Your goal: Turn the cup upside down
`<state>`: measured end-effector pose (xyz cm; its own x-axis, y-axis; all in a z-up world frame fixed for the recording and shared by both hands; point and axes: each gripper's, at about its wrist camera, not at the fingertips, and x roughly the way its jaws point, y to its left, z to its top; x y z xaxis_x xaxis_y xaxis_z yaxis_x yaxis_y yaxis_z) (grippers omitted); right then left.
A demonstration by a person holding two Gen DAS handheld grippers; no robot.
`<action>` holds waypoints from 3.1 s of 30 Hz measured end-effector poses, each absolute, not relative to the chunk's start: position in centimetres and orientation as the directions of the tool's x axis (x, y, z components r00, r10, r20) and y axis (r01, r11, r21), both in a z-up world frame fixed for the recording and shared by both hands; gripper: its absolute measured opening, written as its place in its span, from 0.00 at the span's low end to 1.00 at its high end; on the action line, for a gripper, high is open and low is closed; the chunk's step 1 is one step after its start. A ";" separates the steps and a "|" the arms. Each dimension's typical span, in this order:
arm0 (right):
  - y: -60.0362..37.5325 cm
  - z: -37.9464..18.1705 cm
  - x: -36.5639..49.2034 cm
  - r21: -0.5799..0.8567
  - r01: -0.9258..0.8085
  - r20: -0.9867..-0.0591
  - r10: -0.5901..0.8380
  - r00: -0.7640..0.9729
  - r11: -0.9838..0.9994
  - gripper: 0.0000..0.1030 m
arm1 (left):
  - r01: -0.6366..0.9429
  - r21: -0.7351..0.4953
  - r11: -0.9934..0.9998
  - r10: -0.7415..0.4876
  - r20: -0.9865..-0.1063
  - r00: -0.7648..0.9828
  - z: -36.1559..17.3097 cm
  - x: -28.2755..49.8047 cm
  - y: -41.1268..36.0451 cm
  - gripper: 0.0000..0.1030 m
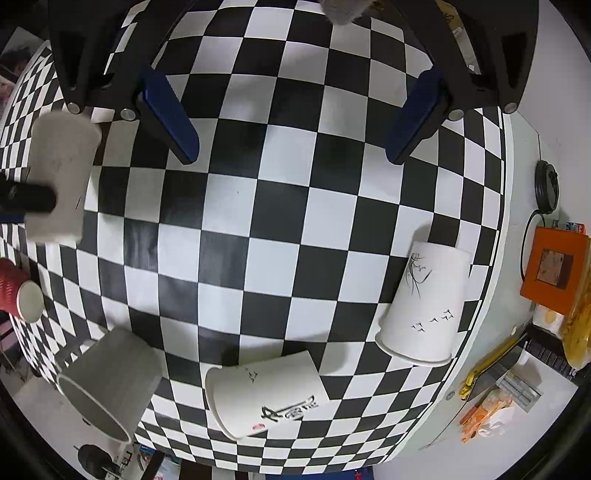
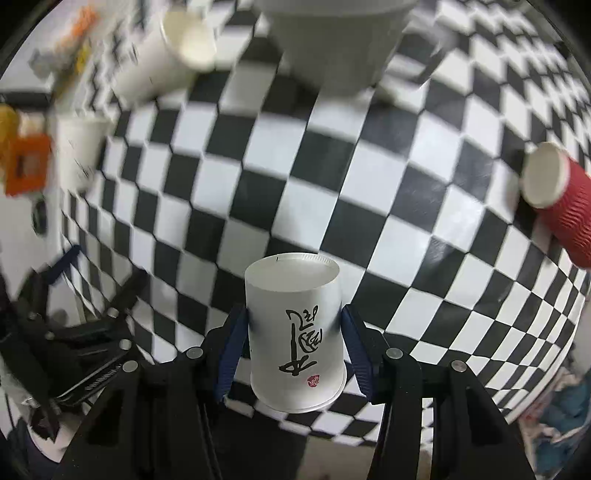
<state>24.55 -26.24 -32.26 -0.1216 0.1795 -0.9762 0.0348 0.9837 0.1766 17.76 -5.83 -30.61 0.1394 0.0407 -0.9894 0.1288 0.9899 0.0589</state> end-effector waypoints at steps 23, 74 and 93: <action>-25.4 -29.9 15.4 0.068 0.217 -0.809 -0.073 0.583 0.974 0.53 | 0.230 0.062 0.971 0.019 -0.983 0.182 -31.6 18.0 -7.1 1.00; -24.5 -1.3 -6.4 -0.094 0.431 -0.791 -0.330 0.515 0.897 0.99 | 0.267 0.027 0.963 -0.140 -0.798 0.586 -0.4 -1.4 -6.8 1.00; -25.1 3.0 -8.8 -0.102 0.450 -0.745 -0.368 0.557 0.887 0.99 | 0.242 0.021 0.970 -0.137 -0.777 0.615 1.9 -2.6 -6.4 1.00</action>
